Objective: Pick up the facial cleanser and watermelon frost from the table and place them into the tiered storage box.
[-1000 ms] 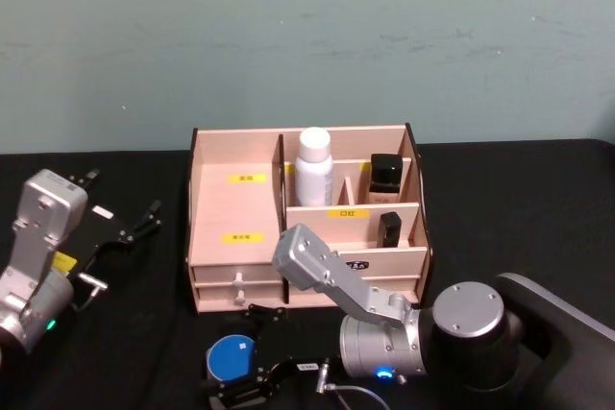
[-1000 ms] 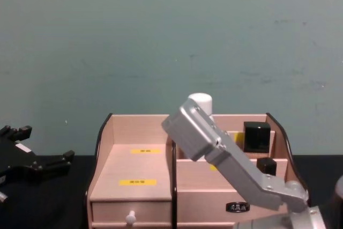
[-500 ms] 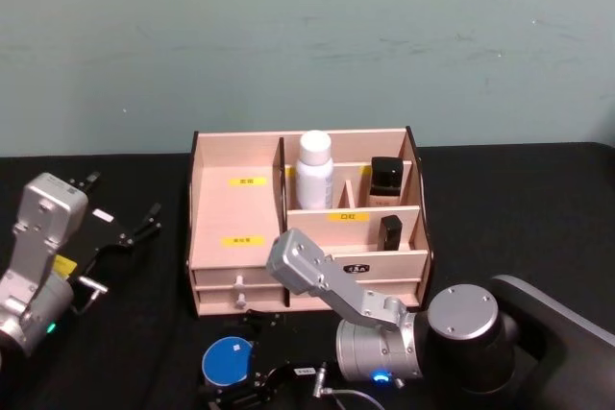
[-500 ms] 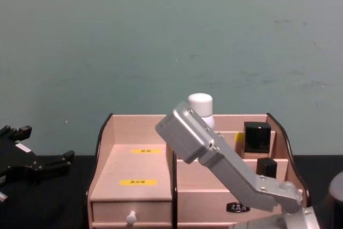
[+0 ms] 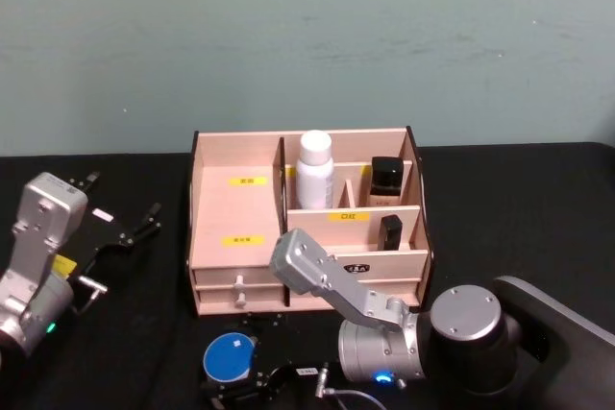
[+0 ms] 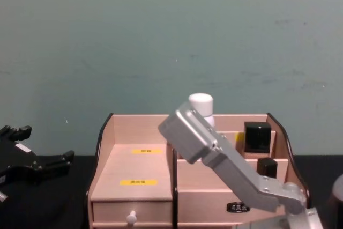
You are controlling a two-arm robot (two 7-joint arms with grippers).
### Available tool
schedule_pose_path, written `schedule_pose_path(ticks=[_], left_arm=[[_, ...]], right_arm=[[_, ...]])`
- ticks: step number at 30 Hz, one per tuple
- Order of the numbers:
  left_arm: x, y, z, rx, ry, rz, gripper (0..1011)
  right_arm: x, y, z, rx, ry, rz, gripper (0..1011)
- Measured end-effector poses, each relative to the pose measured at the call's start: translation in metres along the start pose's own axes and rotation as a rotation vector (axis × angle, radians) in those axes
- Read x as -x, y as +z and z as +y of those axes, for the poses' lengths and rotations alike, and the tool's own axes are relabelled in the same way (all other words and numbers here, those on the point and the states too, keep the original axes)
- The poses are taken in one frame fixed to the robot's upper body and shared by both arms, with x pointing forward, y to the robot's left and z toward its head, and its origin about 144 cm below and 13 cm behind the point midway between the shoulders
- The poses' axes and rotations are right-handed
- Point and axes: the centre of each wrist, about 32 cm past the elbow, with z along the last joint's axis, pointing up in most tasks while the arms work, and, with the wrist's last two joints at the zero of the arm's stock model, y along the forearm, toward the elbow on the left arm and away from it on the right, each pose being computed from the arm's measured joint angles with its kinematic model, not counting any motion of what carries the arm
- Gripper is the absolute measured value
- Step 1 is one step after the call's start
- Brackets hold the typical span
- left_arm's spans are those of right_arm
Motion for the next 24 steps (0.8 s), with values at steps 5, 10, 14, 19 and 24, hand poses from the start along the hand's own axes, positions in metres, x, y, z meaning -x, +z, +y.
schedule_pose_path(ticks=[5,10,14,19,24], left_arm=[[0.0000,0.0000,0.0000,0.000,0.000,0.000,1010],[0.0000,0.0000,0.0000,0.000,0.000,0.000,1010],[0.0000,0.0000,0.0000,0.000,0.000,0.000,1010],[0.0000,0.0000,0.0000,0.000,0.000,0.000,1010],[0.0000,0.0000,0.0000,0.000,0.000,0.000,1010]], right_arm=[[0.0008,-0.0025,-0.0039,-0.013,-0.001,0.011,804],[0.0022,-0.0044,-0.0070,-0.021,-0.006,0.015,731],[0.0029,-0.0042,-0.0091,-0.027,-0.012,0.013,731],[0.0049,-0.0037,-0.0098,-0.024,-0.018,0.007,731],[0.0074,-0.0049,-0.0103,-0.021,-0.021,0.010,731]])
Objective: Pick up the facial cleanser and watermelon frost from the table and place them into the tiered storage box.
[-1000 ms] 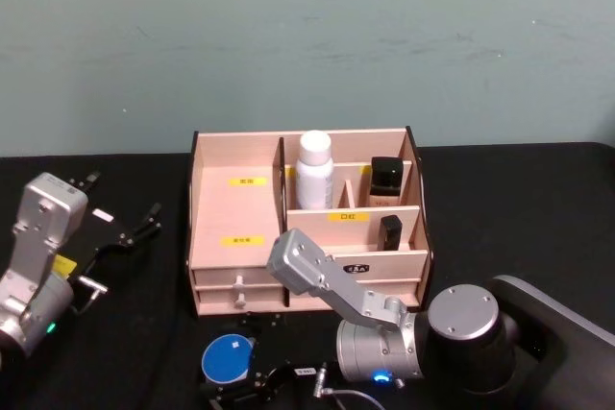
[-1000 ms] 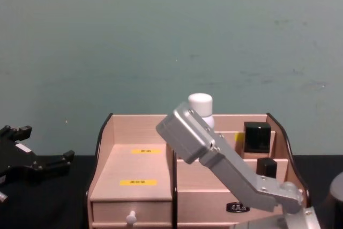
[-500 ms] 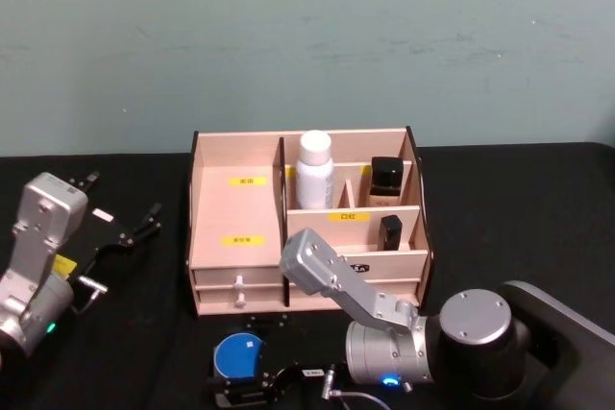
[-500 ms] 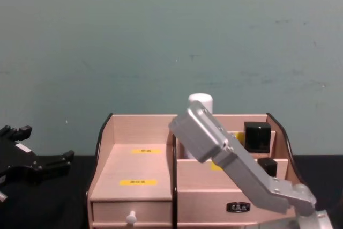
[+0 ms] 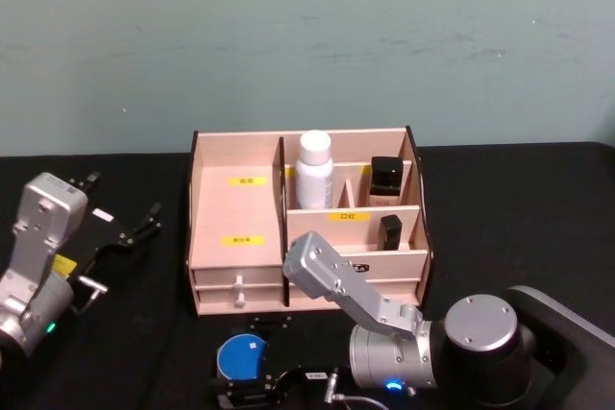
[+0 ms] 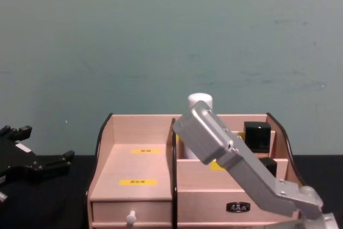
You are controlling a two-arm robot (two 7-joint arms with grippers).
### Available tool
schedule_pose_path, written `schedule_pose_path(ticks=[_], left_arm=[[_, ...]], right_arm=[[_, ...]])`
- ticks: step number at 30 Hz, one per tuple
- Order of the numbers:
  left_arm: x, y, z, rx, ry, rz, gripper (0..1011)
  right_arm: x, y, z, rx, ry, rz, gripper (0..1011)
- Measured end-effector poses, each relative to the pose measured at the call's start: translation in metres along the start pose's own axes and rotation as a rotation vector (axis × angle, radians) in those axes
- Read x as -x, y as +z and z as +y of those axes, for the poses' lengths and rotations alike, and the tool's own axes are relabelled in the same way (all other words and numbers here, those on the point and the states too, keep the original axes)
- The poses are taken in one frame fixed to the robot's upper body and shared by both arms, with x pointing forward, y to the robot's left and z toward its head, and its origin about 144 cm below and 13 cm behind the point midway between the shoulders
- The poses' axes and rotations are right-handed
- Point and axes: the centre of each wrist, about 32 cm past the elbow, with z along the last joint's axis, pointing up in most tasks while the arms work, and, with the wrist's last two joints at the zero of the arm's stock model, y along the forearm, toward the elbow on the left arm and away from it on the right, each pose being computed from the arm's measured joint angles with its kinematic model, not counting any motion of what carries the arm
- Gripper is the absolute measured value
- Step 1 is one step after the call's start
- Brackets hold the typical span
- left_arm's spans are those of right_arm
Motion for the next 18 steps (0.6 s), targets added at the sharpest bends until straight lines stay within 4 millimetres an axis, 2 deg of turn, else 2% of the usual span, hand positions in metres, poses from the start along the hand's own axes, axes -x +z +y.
schedule_pose_path(ticks=[8,18], left_arm=[[0.000,0.000,0.000,0.000,0.000,0.000,1010],[0.000,0.000,0.000,0.000,0.000,0.000,1009]], right_arm=[[0.003,0.003,-0.003,-0.017,-0.010,-0.004,731],[0.003,0.026,-0.007,-0.065,-0.053,-0.032,731]])
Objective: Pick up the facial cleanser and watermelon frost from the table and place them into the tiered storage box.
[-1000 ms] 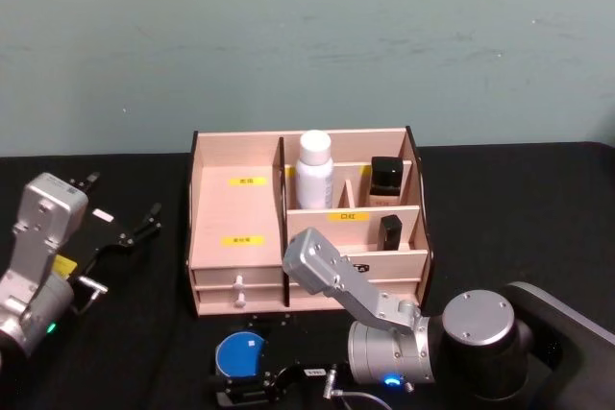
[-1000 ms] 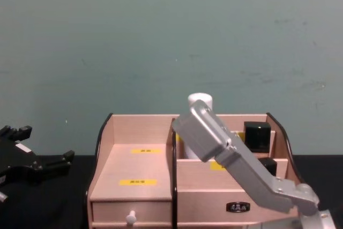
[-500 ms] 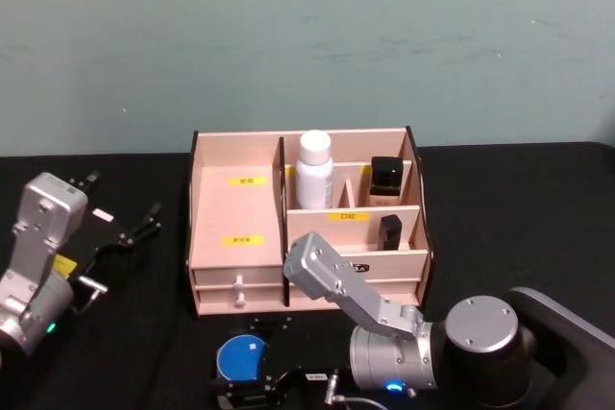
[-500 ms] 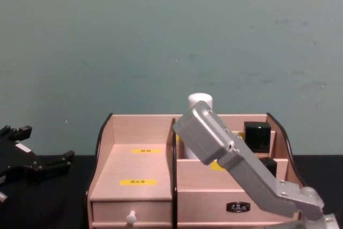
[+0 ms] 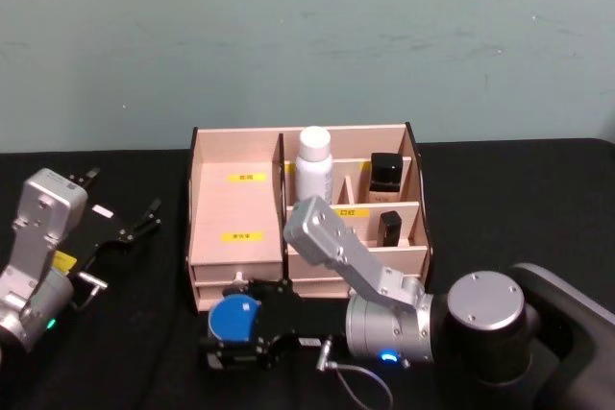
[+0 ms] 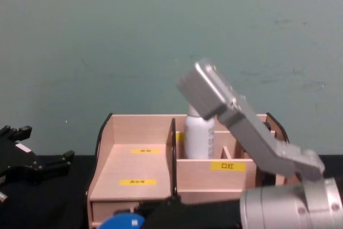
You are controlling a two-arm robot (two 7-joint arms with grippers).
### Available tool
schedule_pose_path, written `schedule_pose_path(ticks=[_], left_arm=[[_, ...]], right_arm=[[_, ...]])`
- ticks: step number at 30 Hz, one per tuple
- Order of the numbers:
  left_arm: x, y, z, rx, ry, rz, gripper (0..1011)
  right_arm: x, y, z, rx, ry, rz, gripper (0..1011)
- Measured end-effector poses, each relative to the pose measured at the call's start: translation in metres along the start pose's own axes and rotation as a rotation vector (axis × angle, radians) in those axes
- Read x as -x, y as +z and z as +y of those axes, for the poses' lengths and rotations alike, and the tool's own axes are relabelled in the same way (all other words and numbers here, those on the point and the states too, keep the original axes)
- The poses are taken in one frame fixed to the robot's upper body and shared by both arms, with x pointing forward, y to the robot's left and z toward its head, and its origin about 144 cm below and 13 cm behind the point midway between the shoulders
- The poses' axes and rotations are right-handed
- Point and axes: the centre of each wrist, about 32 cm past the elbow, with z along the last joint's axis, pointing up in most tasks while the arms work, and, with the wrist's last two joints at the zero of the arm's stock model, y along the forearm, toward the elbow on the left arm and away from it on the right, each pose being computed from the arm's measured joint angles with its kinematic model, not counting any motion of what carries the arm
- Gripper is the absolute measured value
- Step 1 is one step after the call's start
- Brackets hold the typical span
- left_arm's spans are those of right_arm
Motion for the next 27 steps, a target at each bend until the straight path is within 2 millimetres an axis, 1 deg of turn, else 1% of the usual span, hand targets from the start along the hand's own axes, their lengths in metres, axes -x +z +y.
schedule_pose_path(ticks=[7,14,27], left_arm=[[0.000,0.000,0.000,0.000,0.000,0.000,1010],[0.000,0.000,0.000,0.000,0.000,0.000,1010],[0.000,0.000,0.000,0.000,0.000,0.000,1010]], right_arm=[[-0.002,0.022,-0.001,-0.043,-0.047,-0.022,731],[-0.004,0.035,0.002,-0.078,-0.117,-0.026,731],[-0.016,0.044,0.014,-0.091,-0.231,-0.017,731]])
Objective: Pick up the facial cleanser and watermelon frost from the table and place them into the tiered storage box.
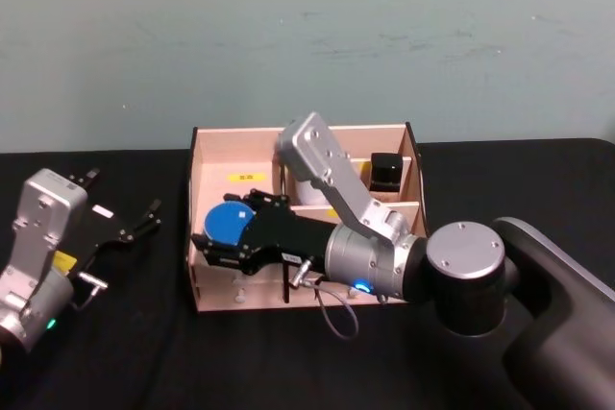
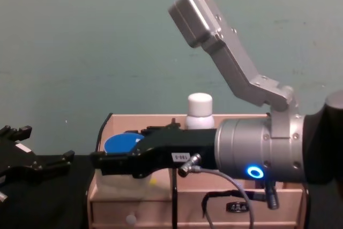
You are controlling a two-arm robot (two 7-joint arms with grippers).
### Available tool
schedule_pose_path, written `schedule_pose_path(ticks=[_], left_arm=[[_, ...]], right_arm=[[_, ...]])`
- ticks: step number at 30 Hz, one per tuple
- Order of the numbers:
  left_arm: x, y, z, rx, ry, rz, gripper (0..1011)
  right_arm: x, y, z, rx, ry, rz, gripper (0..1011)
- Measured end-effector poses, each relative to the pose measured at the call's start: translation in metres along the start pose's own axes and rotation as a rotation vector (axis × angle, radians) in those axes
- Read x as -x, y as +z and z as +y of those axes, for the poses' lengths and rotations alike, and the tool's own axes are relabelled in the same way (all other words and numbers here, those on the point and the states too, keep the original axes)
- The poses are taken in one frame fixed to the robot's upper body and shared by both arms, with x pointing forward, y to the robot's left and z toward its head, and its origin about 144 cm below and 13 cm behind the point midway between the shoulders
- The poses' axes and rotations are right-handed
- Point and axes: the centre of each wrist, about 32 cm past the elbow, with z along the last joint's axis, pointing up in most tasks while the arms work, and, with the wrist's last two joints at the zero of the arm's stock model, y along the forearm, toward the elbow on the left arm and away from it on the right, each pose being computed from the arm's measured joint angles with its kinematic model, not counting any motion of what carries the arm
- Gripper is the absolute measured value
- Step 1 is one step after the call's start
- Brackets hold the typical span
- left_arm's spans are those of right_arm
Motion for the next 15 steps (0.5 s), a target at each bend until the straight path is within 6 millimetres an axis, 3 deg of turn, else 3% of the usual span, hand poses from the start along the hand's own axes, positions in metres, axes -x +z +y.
schedule_pose_path(ticks=[15], left_arm=[[0.000,0.000,0.000,0.000,0.000,0.000,1009]], right_arm=[[-0.009,0.008,0.018,-0.010,-0.085,0.004,731]])
